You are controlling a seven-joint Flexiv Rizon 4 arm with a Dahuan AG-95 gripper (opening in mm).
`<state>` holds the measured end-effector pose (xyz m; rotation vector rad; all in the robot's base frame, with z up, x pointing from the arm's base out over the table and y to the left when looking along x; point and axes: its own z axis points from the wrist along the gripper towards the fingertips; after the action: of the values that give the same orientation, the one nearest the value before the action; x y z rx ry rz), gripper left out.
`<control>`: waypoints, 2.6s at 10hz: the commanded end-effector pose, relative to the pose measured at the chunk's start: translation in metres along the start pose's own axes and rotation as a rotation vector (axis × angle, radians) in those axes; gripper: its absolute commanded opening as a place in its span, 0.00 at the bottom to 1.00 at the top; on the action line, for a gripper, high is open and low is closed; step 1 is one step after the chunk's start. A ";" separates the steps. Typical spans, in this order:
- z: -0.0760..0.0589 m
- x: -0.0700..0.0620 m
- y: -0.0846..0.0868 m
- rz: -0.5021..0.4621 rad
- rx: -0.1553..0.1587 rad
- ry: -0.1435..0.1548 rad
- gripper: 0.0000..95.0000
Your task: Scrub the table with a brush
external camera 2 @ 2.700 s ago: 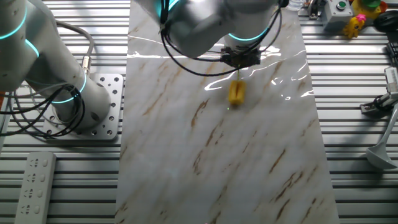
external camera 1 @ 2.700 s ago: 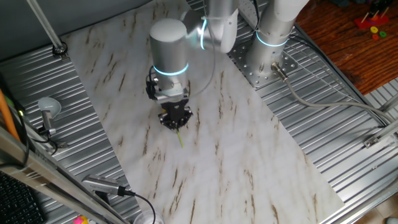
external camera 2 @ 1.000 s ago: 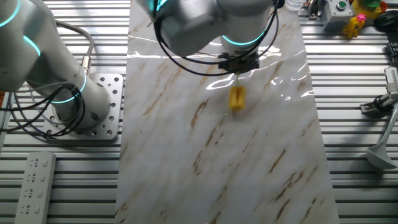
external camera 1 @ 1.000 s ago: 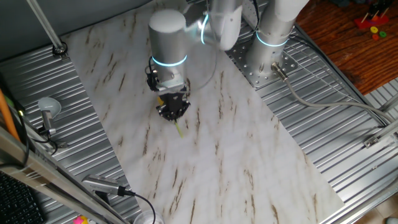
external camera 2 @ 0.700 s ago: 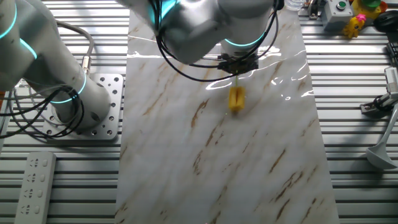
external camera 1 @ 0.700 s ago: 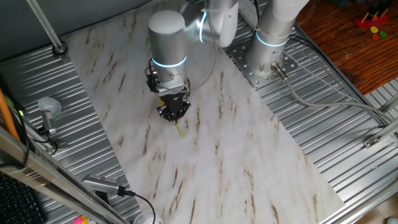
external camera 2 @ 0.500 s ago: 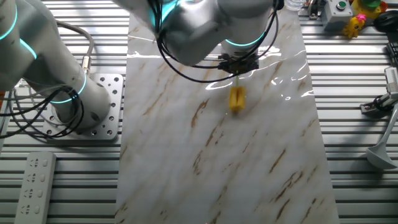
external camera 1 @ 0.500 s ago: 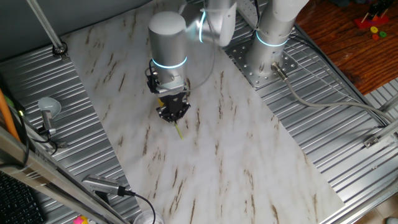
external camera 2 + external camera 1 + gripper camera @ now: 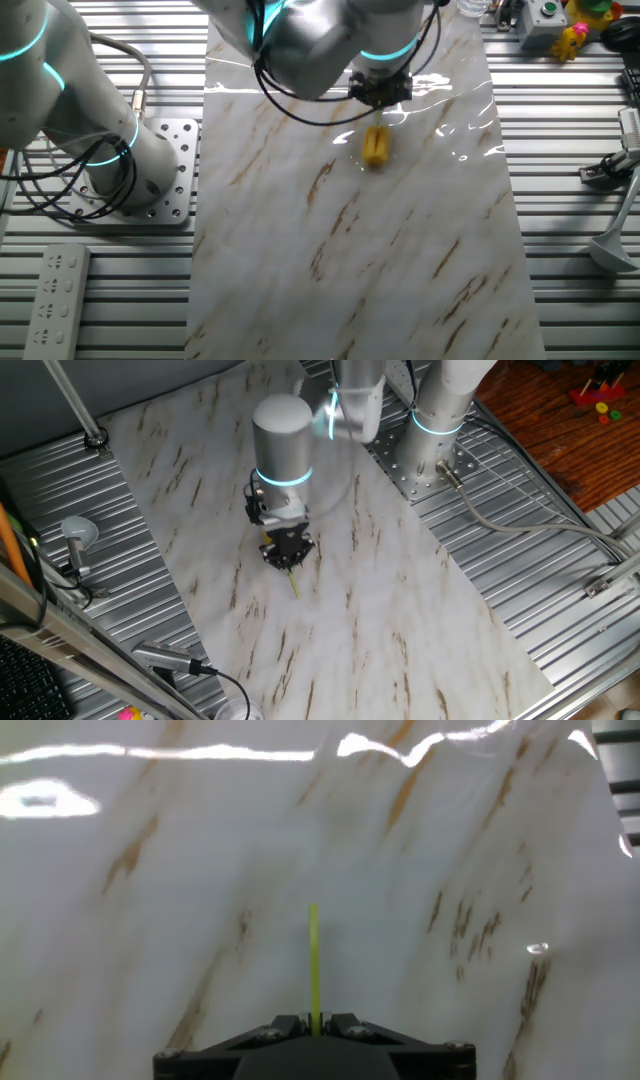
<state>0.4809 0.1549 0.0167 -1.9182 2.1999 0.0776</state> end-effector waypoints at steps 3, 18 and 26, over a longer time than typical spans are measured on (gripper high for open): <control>0.003 -0.010 -0.005 0.017 0.002 -0.010 0.00; -0.011 0.022 -0.010 -0.080 0.000 0.031 0.00; -0.015 0.043 -0.010 -0.113 -0.002 0.028 0.00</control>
<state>0.4825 0.1092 0.0248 -2.0489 2.1060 0.0447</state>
